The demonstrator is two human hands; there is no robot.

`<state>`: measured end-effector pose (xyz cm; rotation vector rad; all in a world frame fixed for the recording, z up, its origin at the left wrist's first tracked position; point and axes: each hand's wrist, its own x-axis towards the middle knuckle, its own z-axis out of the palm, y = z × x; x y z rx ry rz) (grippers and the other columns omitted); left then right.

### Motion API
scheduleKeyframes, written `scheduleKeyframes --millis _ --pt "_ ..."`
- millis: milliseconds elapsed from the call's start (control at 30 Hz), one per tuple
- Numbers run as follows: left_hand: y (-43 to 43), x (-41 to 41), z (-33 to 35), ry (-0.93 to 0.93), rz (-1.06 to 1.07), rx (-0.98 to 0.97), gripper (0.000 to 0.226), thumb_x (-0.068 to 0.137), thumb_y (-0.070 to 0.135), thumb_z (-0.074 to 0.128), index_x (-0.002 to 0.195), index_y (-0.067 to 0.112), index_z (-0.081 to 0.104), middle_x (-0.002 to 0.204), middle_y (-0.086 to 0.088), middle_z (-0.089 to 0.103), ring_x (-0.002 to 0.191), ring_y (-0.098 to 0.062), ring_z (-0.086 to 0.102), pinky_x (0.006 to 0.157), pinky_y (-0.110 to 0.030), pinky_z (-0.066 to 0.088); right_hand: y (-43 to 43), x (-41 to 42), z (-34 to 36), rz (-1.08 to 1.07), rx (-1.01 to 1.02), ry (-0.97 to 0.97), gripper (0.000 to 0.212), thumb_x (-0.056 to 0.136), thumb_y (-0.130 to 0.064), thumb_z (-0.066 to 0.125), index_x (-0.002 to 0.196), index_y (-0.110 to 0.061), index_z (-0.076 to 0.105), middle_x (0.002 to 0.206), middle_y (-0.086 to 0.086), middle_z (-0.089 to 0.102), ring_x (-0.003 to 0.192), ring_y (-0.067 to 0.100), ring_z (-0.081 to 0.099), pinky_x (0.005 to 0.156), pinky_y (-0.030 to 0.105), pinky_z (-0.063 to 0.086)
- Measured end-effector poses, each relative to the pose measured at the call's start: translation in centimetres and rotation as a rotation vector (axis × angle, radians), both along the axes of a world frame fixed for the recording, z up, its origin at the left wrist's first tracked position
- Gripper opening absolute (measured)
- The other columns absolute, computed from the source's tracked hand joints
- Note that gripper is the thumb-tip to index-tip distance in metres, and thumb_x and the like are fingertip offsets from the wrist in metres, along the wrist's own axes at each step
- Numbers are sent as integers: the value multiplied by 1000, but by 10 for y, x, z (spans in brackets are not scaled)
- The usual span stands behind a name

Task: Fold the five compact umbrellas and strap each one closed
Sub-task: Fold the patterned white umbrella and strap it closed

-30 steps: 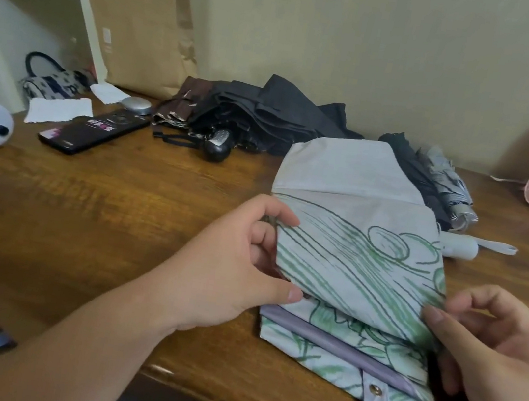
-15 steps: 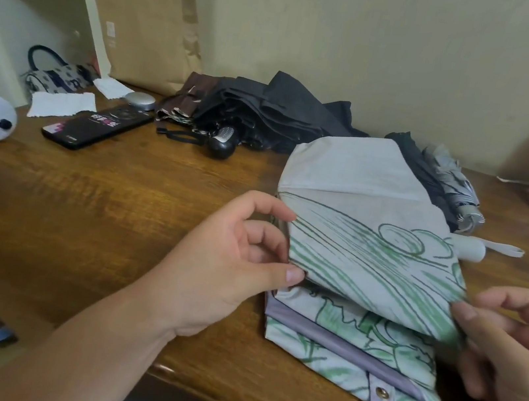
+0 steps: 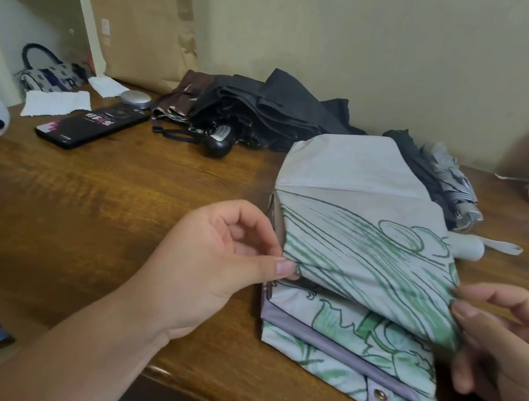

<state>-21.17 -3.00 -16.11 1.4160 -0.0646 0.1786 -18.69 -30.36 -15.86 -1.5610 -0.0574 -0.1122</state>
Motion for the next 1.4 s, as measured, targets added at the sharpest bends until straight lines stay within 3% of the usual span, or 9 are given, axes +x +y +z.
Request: scheduleKeyframes --millis 133,200,333,500,600,800,1100,1300,1400 --pt "-2 0 0 -7 -25 71 22 77 -2 76 95 10 70 92 -14 76 86 -27 75 77 -31 61 2 -2 0 -7 -37 -15 24 87 -3 64 77 -22 73 43 8 52 25 16 38 32 17 21" --pt "-3 -1 3 13 -72 46 29 80 4 75 108 8 66 97 -15 75 87 -30 74 72 -32 60 3 -3 3 55 -45 -43 17 80 -7 68 86 -21 74 48 16 55 24 16 36 31 28 10" --pt "-6 -2 6 59 -77 -27 44 74 13 77 114 7 62 95 -17 75 81 -35 74 64 -32 58 5 -6 7 161 -44 -35 37 68 -9 73 102 -23 76 59 41 50 22 16 33 35 20 9" --pt "-6 2 5 78 -39 -144 26 81 6 69 105 3 60 90 -24 71 70 -32 71 58 -31 58 0 -2 2 178 -34 10 79 38 -66 93 100 -20 78 43 30 47 29 16 15 42 14 12" --pt "-5 2 5 67 -63 -212 18 86 -1 65 103 1 60 93 -24 72 78 -30 72 68 -34 61 5 -2 7 152 20 34 58 43 -39 86 92 -10 76 47 32 49 24 11 32 39 8 26" --pt "-4 -2 0 -44 19 52 42 71 -17 81 98 6 59 79 -4 71 77 -19 70 78 -29 61 10 -3 12 125 27 42 41 45 -34 73 80 -15 79 42 27 47 26 18 39 35 7 27" --pt "-6 -6 -3 -289 171 308 25 72 8 84 89 24 72 83 -3 73 77 -24 72 71 -29 59 9 -2 14 132 84 73 38 43 -30 73 77 -12 77 38 16 40 25 17 40 34 6 25" --pt "-1 -6 -6 -155 75 325 36 81 -3 80 97 29 74 85 -1 70 84 -18 70 79 -29 58 8 -2 8 98 34 45 43 46 -32 73 82 -9 77 38 21 42 28 20 39 34 7 26" --pt "-3 -7 -2 -115 49 261 14 85 19 80 98 19 74 91 -4 76 88 -23 75 80 -38 62 7 -2 5 97 -13 11 36 52 -31 73 81 -10 78 39 26 44 27 18 34 35 7 25"
